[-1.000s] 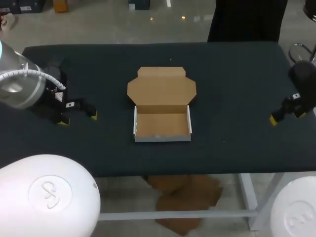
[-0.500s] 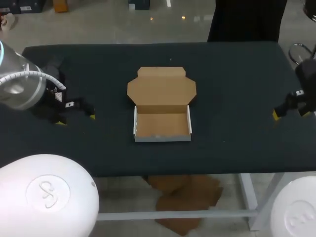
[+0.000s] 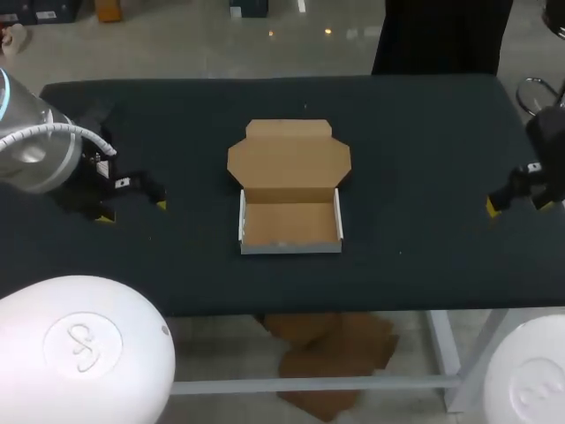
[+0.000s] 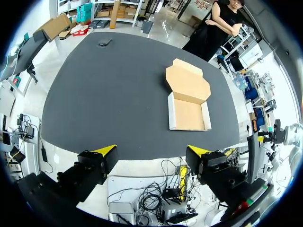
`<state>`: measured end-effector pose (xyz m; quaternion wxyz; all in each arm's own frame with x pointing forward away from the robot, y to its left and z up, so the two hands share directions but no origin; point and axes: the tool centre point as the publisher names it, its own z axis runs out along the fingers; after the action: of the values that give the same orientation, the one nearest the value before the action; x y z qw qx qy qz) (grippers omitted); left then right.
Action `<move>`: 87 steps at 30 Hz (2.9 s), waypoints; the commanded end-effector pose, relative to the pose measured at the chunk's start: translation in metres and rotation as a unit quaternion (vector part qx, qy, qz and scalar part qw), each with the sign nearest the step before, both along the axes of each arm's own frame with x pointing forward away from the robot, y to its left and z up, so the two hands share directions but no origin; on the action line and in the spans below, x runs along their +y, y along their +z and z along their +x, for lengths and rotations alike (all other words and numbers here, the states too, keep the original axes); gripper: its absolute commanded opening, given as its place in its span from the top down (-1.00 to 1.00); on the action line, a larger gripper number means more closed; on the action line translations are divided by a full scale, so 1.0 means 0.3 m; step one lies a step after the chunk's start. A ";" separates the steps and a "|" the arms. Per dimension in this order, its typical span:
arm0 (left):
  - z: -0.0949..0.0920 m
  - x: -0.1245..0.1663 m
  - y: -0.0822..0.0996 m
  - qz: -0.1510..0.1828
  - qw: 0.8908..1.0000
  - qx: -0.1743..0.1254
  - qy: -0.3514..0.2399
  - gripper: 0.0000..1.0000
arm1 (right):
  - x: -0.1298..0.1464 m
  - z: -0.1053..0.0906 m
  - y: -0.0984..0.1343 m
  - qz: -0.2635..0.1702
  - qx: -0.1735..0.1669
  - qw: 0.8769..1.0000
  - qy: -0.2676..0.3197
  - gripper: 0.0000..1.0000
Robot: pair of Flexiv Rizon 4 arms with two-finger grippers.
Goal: Assemble the packaging by folding the flat box into shape, placing the metal phone stand inside, and closing the box properly
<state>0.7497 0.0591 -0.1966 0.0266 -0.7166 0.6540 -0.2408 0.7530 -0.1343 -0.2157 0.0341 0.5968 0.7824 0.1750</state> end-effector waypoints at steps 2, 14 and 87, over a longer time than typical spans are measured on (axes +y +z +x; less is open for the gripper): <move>0.076 -0.013 -0.039 0.010 1.000 0.016 0.006 -1.00 | -0.002 -0.001 0.006 0.000 0.003 1.000 0.000 -1.00; 0.231 0.039 -0.143 0.026 0.998 0.048 0.023 -1.00 | -0.002 -0.001 0.006 0.000 0.003 1.000 0.000 -1.00; 0.953 0.574 -0.568 0.079 0.973 0.183 0.115 -1.00 | -0.002 -0.001 0.006 0.000 0.003 1.000 0.000 -1.00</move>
<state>1.0329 0.2311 -0.3671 -0.0069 -0.8143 0.5780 -0.0529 0.7531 -0.1350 -0.2158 0.0333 0.5964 0.7826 0.1754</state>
